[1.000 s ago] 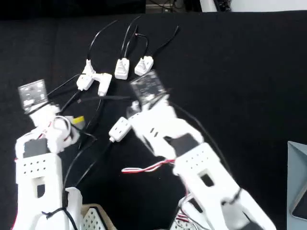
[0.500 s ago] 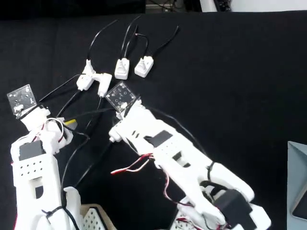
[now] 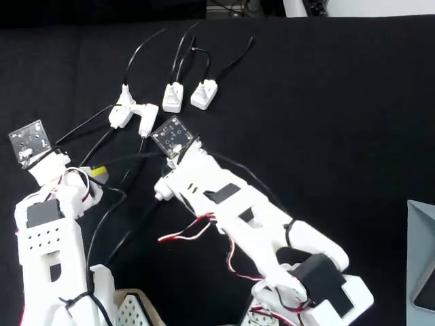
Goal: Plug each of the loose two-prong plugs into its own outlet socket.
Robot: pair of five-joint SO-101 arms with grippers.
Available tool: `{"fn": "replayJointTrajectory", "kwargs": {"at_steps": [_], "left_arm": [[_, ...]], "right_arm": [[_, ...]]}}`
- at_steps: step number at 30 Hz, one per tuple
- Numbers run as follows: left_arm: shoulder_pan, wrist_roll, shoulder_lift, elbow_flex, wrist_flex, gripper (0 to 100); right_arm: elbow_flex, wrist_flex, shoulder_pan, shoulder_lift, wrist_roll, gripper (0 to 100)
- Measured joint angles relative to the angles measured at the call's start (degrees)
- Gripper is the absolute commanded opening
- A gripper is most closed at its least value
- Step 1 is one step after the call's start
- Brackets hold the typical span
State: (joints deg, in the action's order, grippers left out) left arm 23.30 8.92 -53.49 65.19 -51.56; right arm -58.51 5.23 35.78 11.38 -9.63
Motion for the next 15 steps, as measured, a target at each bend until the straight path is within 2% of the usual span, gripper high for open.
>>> {"fn": "replayJointTrajectory", "kwargs": {"at_steps": [15], "left_arm": [[0.00,0.00,0.00,0.00,0.00,29]], "right_arm": [[-0.88,-0.97,-0.09,-1.58,0.18,1.2]]}}
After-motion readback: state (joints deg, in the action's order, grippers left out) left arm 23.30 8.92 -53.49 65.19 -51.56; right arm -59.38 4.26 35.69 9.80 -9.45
